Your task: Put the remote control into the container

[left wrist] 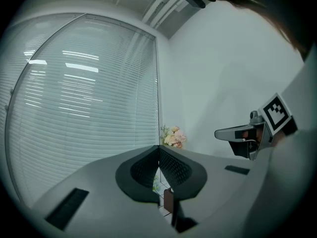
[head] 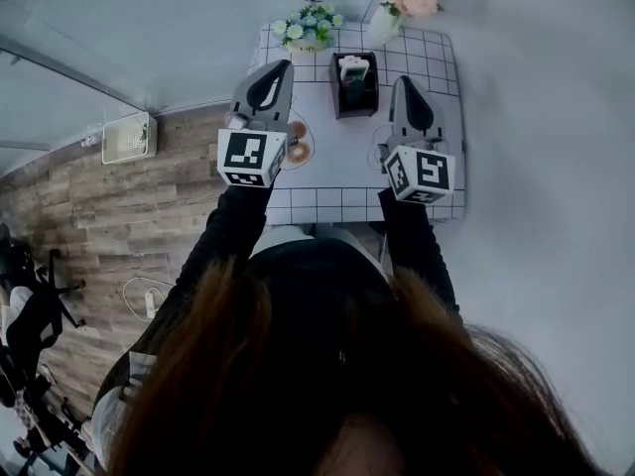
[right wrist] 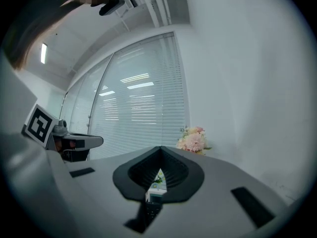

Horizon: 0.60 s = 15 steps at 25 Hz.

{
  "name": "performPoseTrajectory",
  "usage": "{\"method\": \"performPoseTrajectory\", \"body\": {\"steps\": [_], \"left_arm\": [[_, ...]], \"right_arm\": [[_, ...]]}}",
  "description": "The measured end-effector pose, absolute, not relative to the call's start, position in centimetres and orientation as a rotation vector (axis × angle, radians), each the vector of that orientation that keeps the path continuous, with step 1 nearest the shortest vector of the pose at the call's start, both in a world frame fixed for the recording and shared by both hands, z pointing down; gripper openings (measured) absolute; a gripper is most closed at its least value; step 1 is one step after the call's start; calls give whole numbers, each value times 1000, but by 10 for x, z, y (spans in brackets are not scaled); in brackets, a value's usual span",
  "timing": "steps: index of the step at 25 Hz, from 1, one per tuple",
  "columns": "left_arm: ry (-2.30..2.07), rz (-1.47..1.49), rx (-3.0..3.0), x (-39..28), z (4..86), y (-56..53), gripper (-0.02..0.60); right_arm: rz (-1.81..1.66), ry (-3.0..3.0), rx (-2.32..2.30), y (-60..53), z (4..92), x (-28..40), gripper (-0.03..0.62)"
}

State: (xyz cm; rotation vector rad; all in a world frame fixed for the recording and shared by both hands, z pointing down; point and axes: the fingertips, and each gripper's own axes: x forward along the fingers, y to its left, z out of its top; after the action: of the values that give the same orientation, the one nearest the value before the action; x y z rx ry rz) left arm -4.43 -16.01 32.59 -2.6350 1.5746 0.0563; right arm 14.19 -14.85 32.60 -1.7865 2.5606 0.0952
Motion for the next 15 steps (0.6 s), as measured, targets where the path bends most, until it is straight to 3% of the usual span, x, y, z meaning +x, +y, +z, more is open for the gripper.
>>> {"method": "performPoseTrajectory", "body": {"steps": [15], "left_arm": [[1592,61,-2638,-55,327,-141,9]], "right_arm": [[95,2539,-1819,-130,326,151,17]]}}
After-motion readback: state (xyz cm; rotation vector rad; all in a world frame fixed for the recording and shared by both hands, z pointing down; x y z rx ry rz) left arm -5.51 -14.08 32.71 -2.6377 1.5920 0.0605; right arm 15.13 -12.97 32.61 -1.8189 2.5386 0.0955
